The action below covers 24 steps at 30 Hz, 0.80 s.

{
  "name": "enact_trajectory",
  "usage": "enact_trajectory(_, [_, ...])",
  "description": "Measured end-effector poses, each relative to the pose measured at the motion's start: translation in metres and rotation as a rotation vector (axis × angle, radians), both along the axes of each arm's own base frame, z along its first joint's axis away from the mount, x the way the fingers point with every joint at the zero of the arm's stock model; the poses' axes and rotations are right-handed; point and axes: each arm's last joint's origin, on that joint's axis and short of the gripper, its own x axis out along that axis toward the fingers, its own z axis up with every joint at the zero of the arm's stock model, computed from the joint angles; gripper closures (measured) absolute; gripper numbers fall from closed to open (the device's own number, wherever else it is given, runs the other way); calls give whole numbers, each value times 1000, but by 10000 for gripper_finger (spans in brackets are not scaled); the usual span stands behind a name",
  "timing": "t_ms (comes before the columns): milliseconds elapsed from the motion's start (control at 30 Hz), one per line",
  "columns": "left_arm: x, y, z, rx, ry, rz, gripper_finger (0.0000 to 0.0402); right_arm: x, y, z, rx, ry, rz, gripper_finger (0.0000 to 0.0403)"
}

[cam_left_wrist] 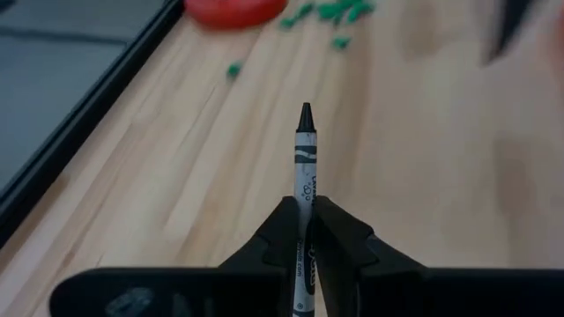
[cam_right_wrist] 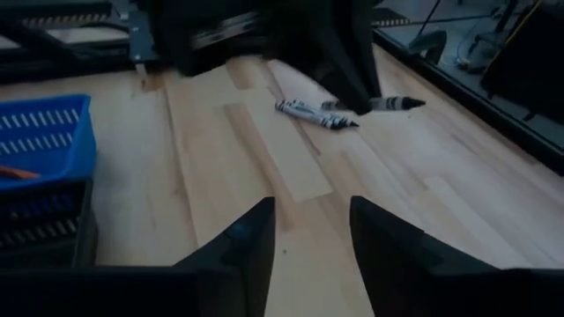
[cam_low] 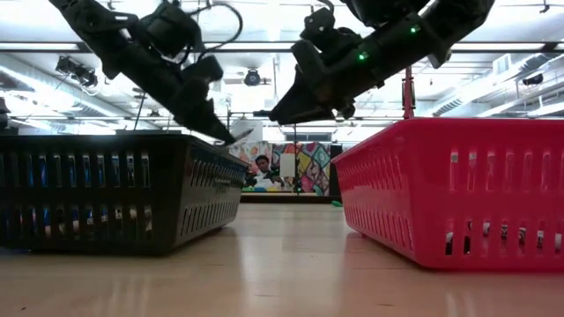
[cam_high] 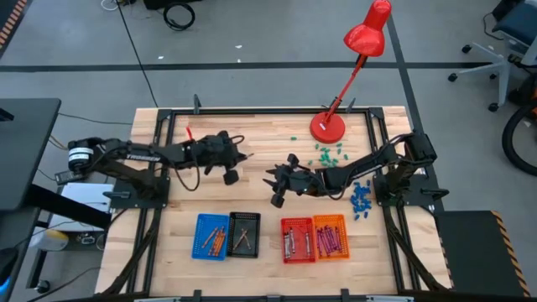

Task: Sort crayons
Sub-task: Put the black crayon into the red basket

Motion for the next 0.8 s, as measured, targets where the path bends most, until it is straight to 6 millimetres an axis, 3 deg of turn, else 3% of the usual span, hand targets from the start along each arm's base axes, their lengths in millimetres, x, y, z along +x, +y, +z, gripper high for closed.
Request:
enact_trajectory(433, [16, -45, 16, 33, -184, -184, 367, 5, -1, 12, -69, -100, 20, 225])
enact_trajectory(800, [21, -60, 28, 56, -311, -247, 367, 8, 5, 27, -145, -221, 77, 226])
